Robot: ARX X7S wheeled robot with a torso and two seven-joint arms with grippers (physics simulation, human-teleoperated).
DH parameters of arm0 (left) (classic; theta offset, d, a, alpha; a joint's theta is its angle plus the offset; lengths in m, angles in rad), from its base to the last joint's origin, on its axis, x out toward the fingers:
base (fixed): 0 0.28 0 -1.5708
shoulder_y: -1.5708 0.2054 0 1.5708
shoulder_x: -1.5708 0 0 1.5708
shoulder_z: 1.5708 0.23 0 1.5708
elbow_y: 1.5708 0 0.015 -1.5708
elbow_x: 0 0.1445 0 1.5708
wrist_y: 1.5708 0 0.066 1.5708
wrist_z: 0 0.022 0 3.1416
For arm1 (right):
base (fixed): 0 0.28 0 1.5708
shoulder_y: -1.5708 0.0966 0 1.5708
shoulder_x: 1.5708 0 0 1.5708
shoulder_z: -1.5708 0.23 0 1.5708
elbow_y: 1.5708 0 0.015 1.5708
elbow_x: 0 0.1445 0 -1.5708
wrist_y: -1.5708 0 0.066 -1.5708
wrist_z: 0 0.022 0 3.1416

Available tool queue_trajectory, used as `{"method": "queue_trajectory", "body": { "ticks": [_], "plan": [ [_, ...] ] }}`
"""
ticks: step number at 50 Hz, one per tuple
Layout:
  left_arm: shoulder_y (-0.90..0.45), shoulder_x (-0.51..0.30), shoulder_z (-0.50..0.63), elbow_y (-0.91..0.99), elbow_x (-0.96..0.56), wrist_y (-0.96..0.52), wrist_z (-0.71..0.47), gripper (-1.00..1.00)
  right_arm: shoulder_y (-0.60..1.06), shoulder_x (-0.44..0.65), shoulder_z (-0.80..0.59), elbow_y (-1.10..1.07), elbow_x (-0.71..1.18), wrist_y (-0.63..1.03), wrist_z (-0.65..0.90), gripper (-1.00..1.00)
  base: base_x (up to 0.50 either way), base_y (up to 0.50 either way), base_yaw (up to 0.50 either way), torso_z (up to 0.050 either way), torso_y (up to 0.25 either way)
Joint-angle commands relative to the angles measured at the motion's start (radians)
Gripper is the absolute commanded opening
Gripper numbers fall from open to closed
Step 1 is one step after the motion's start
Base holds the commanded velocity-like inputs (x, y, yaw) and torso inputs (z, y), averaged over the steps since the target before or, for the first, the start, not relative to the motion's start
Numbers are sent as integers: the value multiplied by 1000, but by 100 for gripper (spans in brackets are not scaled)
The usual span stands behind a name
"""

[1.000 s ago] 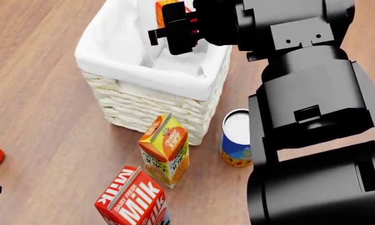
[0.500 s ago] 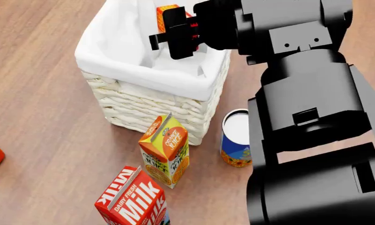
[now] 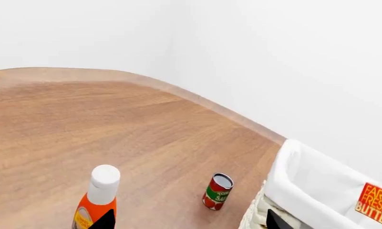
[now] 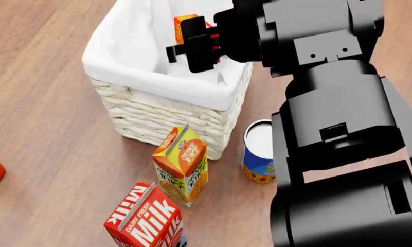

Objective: Pick up the butter and put it in the basket.

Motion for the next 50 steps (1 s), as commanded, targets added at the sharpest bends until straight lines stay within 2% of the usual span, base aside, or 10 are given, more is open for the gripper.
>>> {"method": "queue_trajectory", "body": {
  "ticks": [1,10,11,25,31,39,50],
  "plan": [
    [2,-2,1,0,-1,4,-1,100,11,-3,42,0,-8,-5,-18,-100,0,0,0,0,0],
    [3,-6,-1,0,-4,7,-1,100,14,-3,27,0,-10,-46,-8,-100,0,0,0,0,1],
    [3,-7,-2,2,-6,5,-4,100,15,-3,26,0,-12,-53,-7,100,0,0,0,0,10],
    [5,-9,4,-2,0,13,3,100,24,-3,75,0,-106,-189,15,100,0,0,0,0,0],
    [5,-8,5,-5,0,18,6,100,36,-2,100,0,-157,-343,47,100,0,0,0,0,0],
    [3,-7,10,-10,4,24,10,100,38,2,228,0,-283,-533,88,100,0,0,0,0,0],
    [8,-7,18,-17,19,35,22,100,28,22,311,0,-338,-798,138,100,0,0,0,0,0]
  ]
}}
